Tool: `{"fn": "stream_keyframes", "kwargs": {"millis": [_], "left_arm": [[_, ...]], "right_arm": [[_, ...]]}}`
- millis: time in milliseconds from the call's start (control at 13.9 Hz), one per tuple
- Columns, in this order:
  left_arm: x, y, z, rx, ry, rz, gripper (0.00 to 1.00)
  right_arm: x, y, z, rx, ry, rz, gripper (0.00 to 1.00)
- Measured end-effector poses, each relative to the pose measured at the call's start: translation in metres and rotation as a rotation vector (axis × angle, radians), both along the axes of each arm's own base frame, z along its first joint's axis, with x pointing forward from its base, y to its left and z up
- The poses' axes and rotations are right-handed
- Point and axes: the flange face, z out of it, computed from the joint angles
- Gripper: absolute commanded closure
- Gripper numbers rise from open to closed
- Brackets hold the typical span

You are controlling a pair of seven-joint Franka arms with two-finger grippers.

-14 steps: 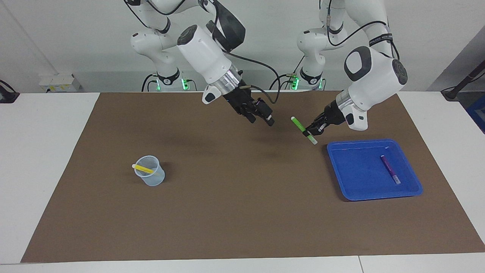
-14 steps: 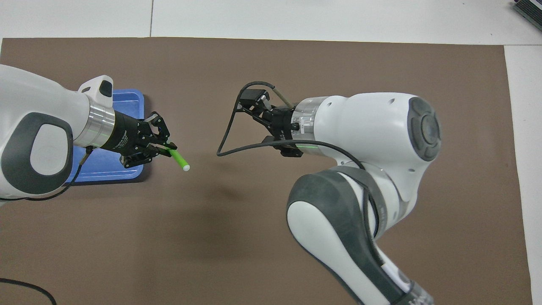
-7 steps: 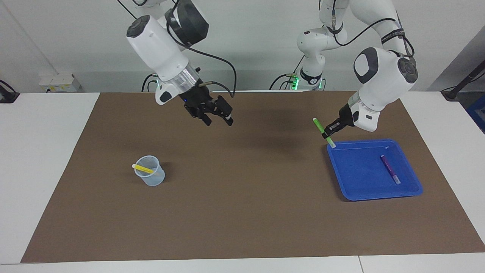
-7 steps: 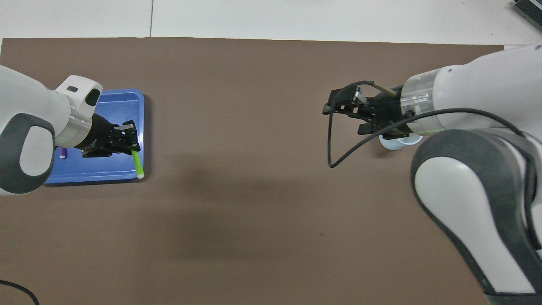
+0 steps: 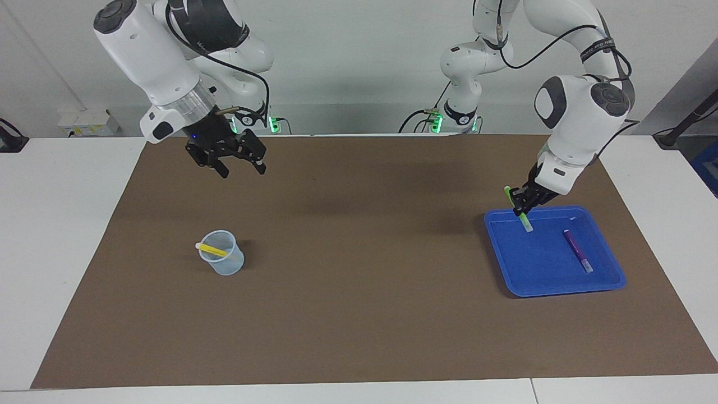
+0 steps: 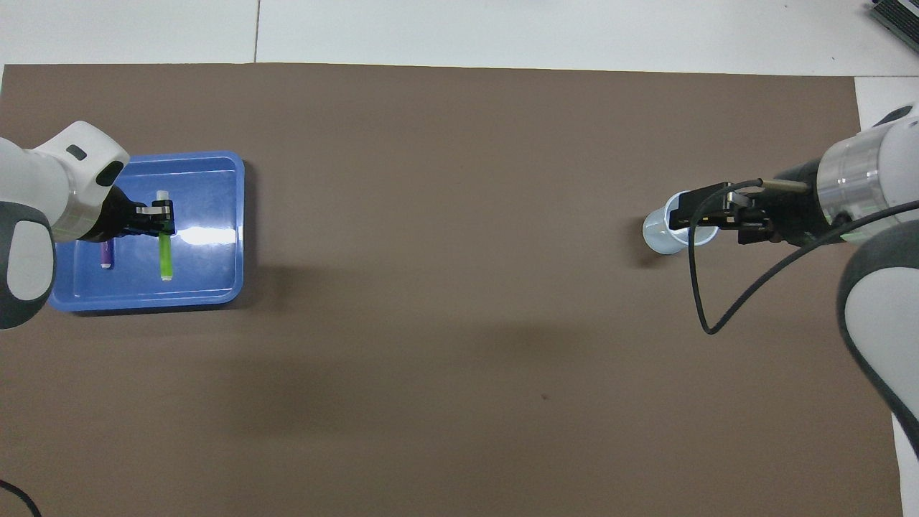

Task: Right arm passes pens to left for tray arrangement
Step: 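Lower the green pen into the tray with the left gripper while the right gripper returns, then open the left gripper to release the green pen in the tray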

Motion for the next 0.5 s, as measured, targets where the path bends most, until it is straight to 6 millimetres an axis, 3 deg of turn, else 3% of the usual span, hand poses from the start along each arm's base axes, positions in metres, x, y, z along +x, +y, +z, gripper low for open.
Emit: {"fn": "stream_keyframes", "kwargs": {"millis": [505], "left_arm": [[0.026,0.05,-0.07,0.053,-0.064,-0.03,1.0]], "right_arm": [[-0.009,-0.048,-0.003,-0.049,0.036,0.085,0.0]]}}
